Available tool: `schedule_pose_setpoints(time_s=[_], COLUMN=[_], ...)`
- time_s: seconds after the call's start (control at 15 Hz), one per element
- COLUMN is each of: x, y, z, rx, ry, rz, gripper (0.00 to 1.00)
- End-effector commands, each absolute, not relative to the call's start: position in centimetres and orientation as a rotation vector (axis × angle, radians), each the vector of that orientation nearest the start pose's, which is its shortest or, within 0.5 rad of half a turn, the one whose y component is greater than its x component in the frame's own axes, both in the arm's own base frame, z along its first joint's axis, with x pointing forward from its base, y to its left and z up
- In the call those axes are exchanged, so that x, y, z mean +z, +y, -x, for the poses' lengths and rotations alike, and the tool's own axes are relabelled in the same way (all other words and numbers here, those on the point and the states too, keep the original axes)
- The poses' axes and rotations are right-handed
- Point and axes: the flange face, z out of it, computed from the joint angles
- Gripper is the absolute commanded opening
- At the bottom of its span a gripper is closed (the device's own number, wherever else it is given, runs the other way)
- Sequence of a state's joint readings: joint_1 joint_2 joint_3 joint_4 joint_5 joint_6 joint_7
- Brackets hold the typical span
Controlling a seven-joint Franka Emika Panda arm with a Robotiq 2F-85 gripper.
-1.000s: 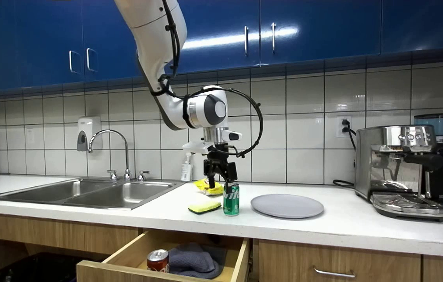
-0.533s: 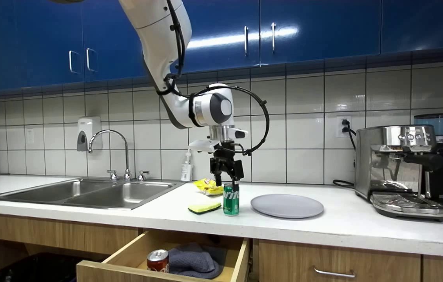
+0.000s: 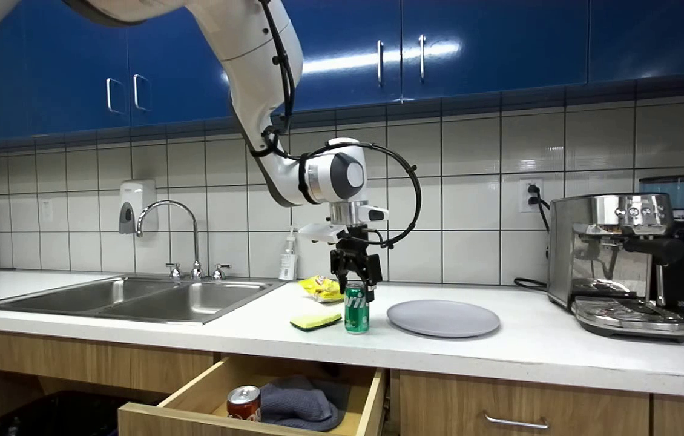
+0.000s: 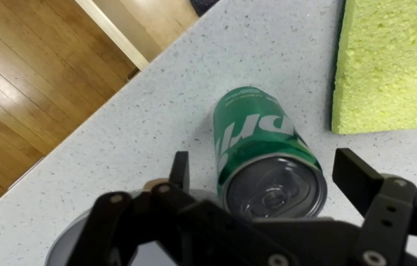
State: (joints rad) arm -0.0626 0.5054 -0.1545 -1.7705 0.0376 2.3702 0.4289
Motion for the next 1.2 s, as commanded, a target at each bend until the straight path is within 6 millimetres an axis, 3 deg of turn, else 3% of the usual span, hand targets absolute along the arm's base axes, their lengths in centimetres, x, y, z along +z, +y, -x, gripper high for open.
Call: schedule_pose_setpoints(time_s=[0.0,0.2,0.27,0.4,0.6,0.67,1.13], x=[28.7,28.7,28.8,28.9,29.0,29.1,30.1], y=[-13.7,-13.6,-13.6,-13.5,-13.4,-13.3,-12.7], z=[-66.6,-66.9,-66.9,-67.0,-66.9,-66.9,-65.3], rx=[-0.15,-0.155,-0.162,-0.17,-0.174,-0.178,-0.184], ry=[0.987,0.978,0.981,0.977,0.969,0.961,0.878], rz=[3.011,3.018,3.02,3.02,3.025,3.027,3.062], gripper=[1.0,1.0,0.75,0.66,0.42,0.38,0.38])
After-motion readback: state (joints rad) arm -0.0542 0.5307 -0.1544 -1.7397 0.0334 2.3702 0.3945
